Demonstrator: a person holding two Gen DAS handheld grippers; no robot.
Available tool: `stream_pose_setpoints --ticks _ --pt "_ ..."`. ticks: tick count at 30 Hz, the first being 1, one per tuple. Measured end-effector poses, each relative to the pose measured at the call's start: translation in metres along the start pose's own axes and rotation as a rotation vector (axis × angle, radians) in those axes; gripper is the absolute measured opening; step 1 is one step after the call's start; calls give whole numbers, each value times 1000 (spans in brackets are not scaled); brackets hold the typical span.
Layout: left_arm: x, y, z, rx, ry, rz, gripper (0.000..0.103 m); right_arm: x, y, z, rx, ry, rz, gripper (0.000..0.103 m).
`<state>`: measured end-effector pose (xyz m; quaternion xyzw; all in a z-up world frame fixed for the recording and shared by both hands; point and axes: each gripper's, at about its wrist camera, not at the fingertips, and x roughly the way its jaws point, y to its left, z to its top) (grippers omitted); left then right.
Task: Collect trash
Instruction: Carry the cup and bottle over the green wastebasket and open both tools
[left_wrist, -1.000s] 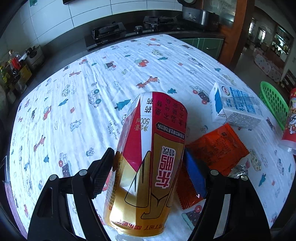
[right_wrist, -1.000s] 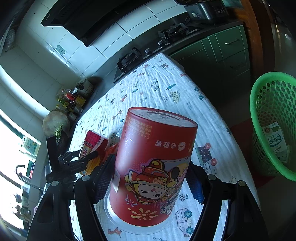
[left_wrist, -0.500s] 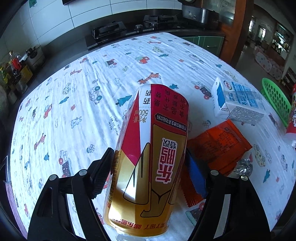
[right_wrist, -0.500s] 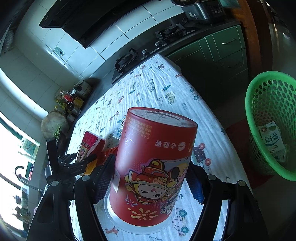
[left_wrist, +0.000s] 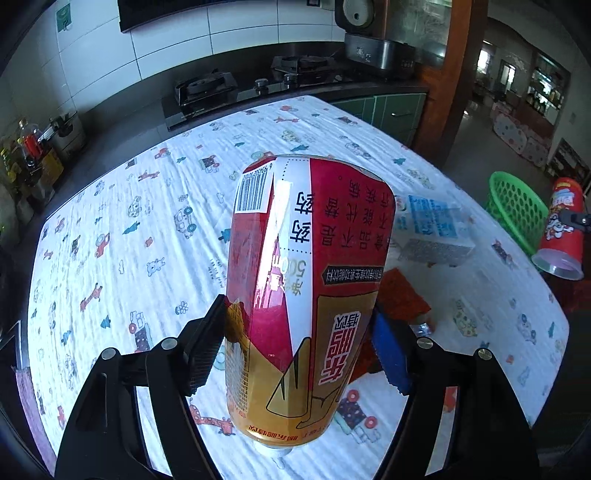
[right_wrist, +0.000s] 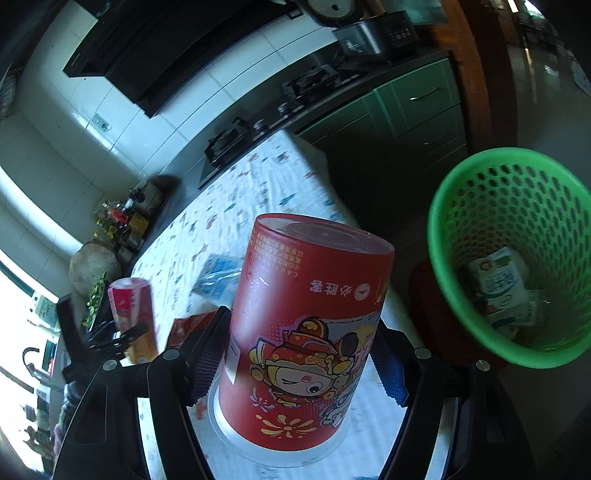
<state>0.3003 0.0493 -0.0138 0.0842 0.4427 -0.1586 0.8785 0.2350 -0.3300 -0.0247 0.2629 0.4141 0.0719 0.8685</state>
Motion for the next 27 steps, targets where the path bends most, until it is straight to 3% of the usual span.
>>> stream_pose_setpoints --ticks 8,14,27 --pt "-22 -51 23 44 -44 -87 72 -34 -75 24 29 -85 -187 69" --pt "-24 -104 44 76 -65 -168 72 -35 -121 35 -4 -106 -337 69" --pt "3 -236 87 149 -63 -336 72 -14 -189 42 19 -85 -402 70"
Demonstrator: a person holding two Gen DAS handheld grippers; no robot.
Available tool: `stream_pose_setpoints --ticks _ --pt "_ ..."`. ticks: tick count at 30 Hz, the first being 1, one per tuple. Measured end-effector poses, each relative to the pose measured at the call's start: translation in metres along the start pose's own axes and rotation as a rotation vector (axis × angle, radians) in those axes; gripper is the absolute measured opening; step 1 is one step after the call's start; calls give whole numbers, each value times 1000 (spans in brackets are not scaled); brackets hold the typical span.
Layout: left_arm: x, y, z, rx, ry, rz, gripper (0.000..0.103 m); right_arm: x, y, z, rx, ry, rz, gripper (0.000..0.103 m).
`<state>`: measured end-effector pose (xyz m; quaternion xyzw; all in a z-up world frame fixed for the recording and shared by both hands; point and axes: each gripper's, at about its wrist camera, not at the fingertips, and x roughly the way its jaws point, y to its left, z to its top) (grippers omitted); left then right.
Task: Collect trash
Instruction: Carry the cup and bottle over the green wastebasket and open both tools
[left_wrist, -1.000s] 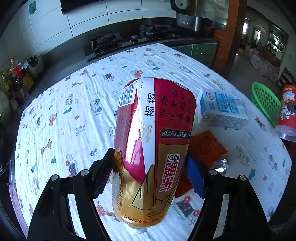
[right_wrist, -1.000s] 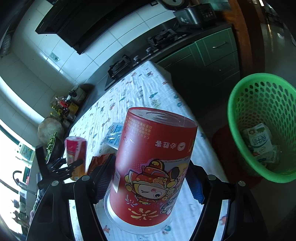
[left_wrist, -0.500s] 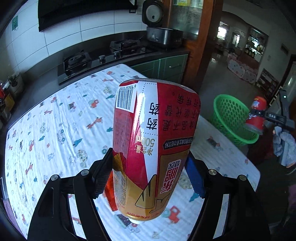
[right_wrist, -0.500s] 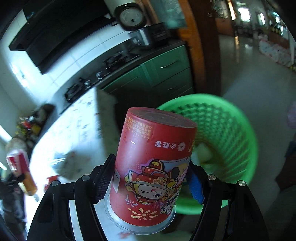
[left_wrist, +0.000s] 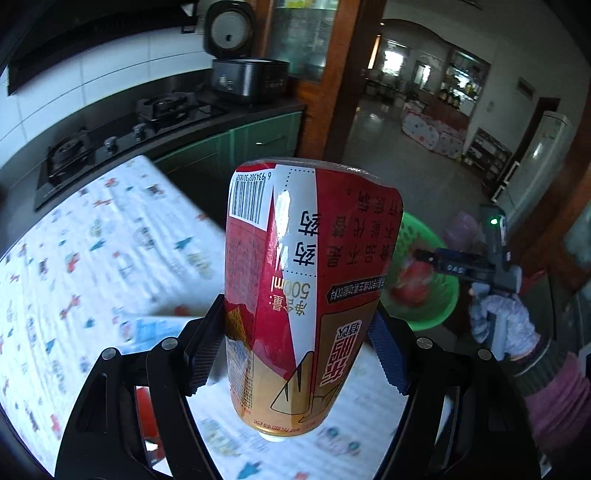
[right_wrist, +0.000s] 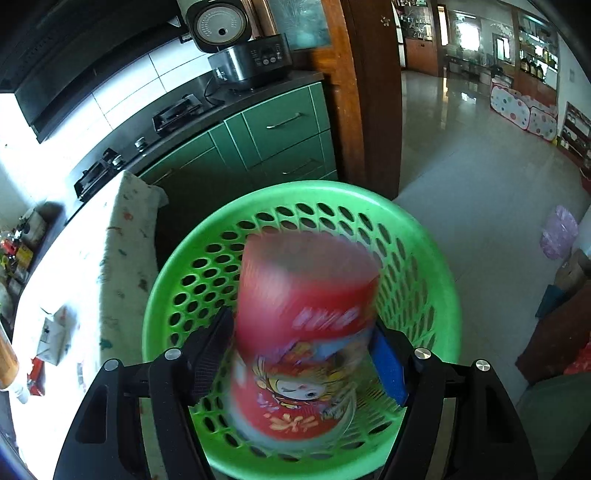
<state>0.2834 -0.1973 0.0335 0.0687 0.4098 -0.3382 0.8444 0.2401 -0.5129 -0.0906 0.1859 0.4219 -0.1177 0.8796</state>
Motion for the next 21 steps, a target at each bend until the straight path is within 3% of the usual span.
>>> stream_pose_setpoints --ticks 13,21 --pt "87 -78 38 28 57 -128 72 -25 -27 -4 -11 -68 15 76" --pt "138 -102 44 27 131 -133 72 -51 -43 -19 8 -103 53 79"
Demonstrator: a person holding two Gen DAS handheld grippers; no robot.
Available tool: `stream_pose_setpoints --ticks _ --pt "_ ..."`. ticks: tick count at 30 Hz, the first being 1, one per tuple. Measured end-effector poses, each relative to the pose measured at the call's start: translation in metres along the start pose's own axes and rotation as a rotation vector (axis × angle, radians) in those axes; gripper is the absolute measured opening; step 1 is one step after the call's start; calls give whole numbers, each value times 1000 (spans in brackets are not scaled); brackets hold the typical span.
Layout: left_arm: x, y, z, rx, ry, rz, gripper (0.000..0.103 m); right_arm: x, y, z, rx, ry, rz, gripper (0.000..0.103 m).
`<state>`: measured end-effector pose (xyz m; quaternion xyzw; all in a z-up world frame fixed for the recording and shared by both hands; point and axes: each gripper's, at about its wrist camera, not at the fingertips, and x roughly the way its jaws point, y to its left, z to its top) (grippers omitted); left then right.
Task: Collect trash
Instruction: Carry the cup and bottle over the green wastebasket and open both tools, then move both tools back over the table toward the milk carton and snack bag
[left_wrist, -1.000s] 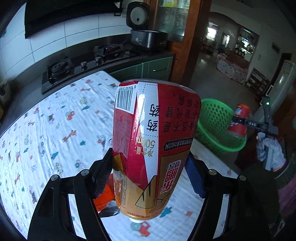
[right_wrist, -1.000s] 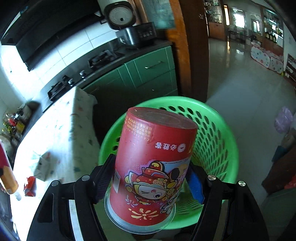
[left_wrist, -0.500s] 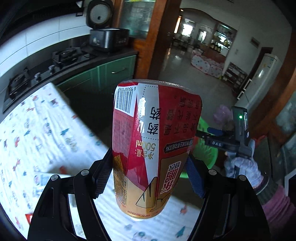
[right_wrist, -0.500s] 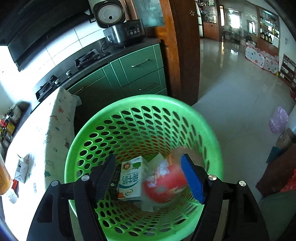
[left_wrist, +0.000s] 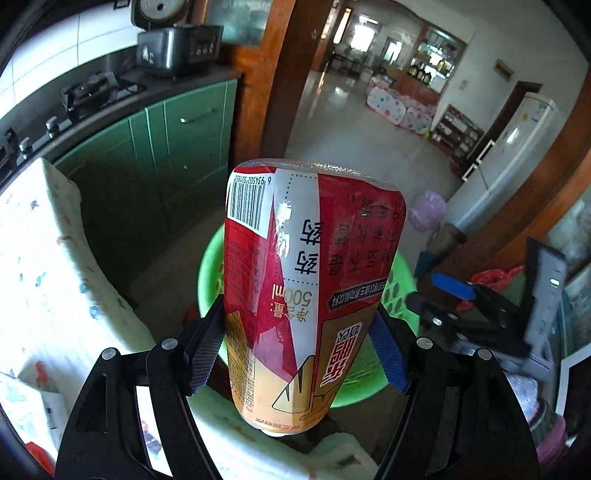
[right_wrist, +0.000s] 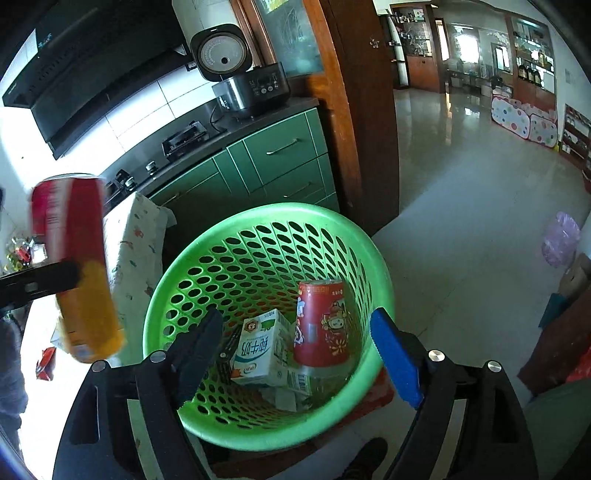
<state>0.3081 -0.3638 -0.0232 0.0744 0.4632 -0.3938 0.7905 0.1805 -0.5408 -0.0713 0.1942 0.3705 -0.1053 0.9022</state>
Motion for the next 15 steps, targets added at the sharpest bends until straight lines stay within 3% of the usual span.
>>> stream_pose_setpoints --ticks 9,15 --pt "34 3 7 -30 70 6 74 -3 -5 -16 3 -2 15 80" --pt "28 3 7 -28 49 -15 81 -5 -5 -22 9 -2 29 80"
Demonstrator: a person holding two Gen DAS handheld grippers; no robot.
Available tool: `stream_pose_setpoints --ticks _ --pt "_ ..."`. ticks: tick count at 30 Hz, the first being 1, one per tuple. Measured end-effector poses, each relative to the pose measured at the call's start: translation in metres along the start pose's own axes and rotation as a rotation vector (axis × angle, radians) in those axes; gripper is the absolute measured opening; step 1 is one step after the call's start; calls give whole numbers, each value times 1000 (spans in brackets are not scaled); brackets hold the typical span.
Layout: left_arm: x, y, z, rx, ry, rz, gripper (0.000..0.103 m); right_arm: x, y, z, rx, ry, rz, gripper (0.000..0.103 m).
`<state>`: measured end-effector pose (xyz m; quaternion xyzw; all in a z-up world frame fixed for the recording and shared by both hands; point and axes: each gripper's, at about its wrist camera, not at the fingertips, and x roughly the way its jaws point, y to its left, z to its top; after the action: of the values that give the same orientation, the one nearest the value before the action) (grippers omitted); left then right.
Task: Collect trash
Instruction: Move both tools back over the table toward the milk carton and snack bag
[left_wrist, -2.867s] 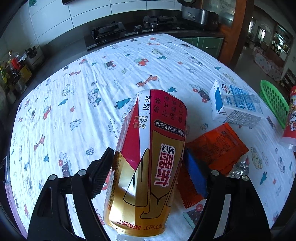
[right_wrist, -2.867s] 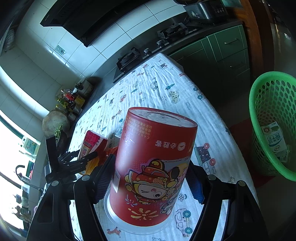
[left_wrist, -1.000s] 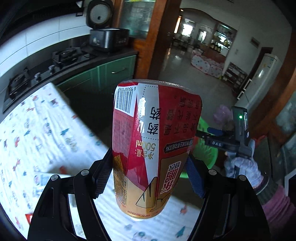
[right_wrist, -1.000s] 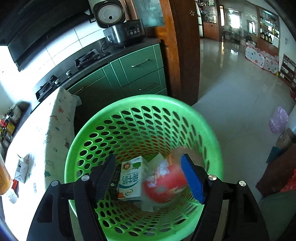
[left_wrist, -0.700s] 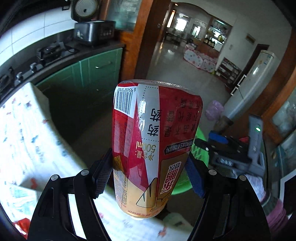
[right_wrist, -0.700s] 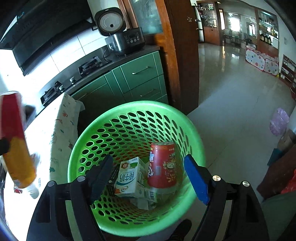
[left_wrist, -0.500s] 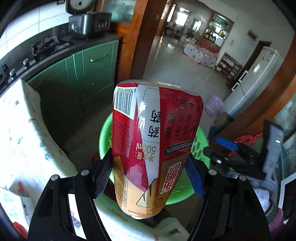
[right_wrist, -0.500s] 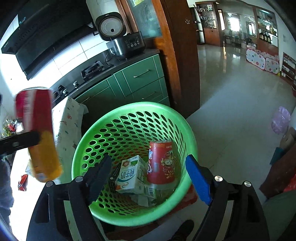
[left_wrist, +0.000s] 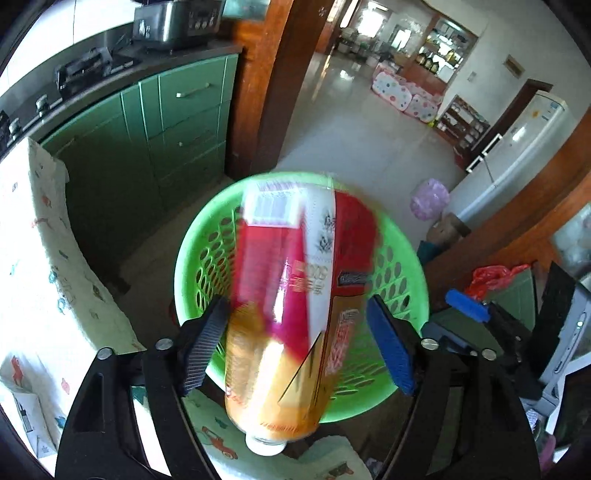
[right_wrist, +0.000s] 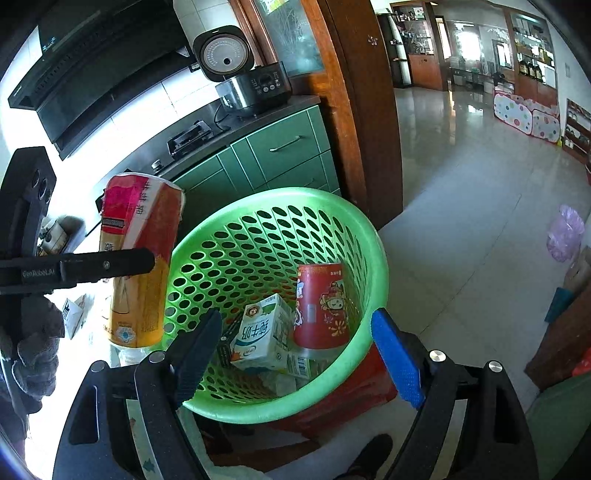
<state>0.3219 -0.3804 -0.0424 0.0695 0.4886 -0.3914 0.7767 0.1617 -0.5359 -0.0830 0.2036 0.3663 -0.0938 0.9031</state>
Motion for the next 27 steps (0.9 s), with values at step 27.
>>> stream_pose_setpoints --ticks 27 --pt "-206 85 -139 -60 -223 298 84 -54 120 -25 -126 -27 173 83"
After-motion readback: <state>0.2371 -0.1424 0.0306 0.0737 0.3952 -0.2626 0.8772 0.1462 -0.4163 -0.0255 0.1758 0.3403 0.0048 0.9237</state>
